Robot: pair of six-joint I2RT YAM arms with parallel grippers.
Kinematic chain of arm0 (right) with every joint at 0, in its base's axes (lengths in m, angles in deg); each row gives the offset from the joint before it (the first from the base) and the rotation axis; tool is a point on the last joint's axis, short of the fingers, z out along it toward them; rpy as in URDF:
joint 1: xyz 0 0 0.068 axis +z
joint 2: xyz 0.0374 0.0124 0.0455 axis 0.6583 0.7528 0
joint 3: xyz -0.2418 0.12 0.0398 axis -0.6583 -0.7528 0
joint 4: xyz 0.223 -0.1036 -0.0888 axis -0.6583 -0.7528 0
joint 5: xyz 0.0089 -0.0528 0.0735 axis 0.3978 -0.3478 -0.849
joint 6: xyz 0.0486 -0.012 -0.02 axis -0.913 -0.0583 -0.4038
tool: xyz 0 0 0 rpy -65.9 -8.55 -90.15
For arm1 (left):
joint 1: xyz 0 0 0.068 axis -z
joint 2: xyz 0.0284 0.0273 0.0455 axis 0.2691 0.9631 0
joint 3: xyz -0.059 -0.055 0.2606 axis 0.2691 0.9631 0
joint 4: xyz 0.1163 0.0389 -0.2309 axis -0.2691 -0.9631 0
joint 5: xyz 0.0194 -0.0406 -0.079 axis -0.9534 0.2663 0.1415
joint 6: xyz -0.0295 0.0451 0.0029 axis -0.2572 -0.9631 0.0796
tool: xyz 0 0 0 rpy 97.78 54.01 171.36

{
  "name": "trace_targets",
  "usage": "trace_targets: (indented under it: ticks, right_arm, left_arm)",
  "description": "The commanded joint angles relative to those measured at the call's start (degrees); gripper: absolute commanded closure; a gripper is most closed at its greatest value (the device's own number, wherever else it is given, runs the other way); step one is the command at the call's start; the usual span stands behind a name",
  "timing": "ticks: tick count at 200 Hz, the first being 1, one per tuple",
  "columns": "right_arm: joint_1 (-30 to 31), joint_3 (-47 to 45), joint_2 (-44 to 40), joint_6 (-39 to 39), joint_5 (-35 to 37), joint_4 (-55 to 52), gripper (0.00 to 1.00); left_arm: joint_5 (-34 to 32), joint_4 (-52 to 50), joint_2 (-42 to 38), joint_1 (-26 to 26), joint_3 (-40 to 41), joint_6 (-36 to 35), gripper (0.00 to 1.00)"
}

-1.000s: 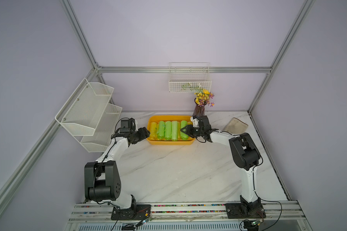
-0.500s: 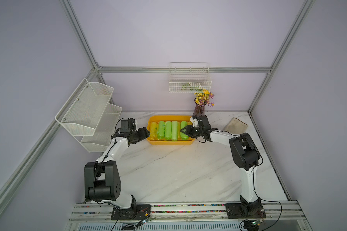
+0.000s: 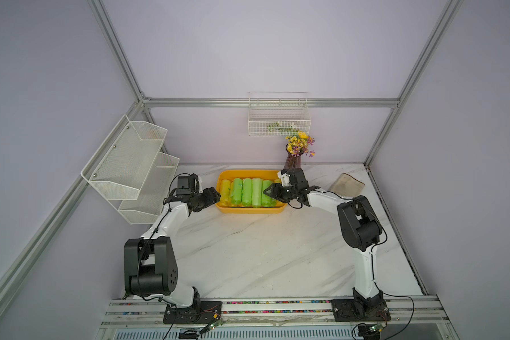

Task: Put the roll of trash bags into the storage box
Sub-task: Place the roll of trash bags in the storage box.

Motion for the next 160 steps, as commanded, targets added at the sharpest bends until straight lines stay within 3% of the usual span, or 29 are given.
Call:
trace_targets:
  ticks: [1,88,143,160]
  right_arm:
    - [0.2,1.8,-3.4,3.4,1.6,-4.2,0.37]
    - [-0.1,2.5,-10.3,10.1,5.9,-10.7,0.36]
    - [-2.8,-4.4,-20.8,17.1,13.0,-11.0,0.35]
    - [-4.4,-8.0,-25.5,18.5,17.8,-11.0,0.36]
  left_arm:
    - [0.2,1.9,-1.2,-0.4,-1.0,-0.2,0.24]
    - [-2.3,1.6,-2.5,-0.6,-0.7,-1.1,0.24]
    - [-11.3,4.2,-6.5,-0.9,2.7,-2.1,0.24]
    - [-15.3,7.5,-11.4,-0.9,5.5,-2.2,0.23]
